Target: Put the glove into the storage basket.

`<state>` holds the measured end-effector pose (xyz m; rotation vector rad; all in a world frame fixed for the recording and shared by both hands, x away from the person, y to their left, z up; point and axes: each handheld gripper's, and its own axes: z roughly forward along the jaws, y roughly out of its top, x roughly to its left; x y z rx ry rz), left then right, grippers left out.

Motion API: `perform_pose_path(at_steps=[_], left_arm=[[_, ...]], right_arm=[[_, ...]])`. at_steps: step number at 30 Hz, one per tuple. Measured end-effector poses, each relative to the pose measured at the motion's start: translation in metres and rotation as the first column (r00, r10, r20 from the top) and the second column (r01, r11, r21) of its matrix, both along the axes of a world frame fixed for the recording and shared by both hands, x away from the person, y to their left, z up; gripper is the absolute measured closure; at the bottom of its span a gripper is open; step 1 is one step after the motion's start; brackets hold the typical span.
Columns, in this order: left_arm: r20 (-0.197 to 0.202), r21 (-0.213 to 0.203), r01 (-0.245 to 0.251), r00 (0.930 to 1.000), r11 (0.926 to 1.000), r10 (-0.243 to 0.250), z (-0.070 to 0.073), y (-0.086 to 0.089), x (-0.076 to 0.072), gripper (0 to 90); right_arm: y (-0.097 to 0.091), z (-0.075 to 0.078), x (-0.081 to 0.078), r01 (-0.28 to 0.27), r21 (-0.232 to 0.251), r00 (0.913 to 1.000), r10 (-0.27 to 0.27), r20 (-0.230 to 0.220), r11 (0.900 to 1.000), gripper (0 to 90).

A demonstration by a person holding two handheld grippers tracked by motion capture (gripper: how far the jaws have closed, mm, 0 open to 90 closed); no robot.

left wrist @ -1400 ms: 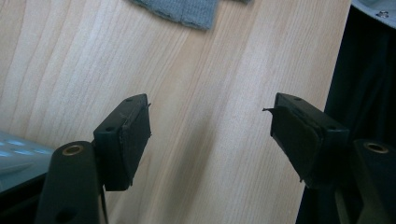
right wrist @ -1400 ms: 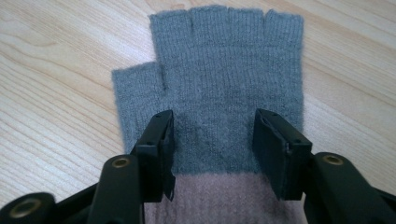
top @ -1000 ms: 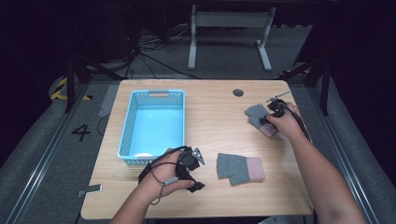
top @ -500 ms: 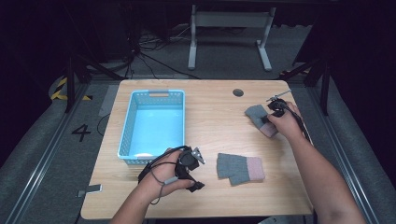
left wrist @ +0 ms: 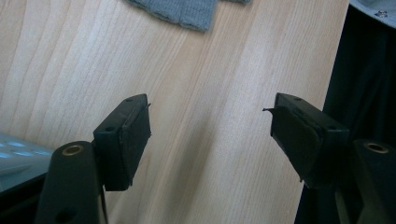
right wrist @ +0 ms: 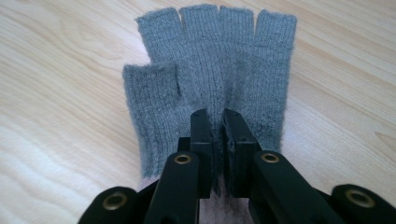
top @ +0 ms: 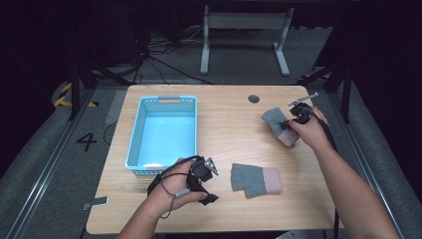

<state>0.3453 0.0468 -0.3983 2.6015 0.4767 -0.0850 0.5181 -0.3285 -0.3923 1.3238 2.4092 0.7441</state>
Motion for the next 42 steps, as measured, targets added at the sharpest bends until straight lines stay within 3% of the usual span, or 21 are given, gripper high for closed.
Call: perform_pose_path(at_steps=[12, 22, 30, 42], left_arm=[[0.0, 0.002, 0.004, 1.0, 1.0, -0.004, 0.0, -0.001, 0.0, 29.2], [0.001, 0.004, 0.007, 1.0, 1.0, -0.007, 0.0, -0.001, 0.0, 29.2], [0.002, 0.001, 0.003, 1.0, 1.0, -0.003, 0.001, -0.001, -0.001, 29.2], [0.002, 0.008, 0.007, 1.0, 0.9999, -0.007, 0.0, -0.003, -0.002, 29.5]], right_arm=[[0.01, 0.027, -0.032, -0.088, 0.044, 0.9957, 0.087, 0.031, 0.9951, 84.7], [0.023, 0.044, -0.064, -0.188, 0.053, 0.9818, 0.186, 0.042, 0.9808, 84.5], [0.034, 0.047, -0.088, -0.269, 0.042, 0.963, 0.268, 0.029, 0.9622, 84.2], [0.047, 0.043, -0.119, -0.375, 0.058, 0.9266, 0.376, 0.002, 0.925, 83.8]])
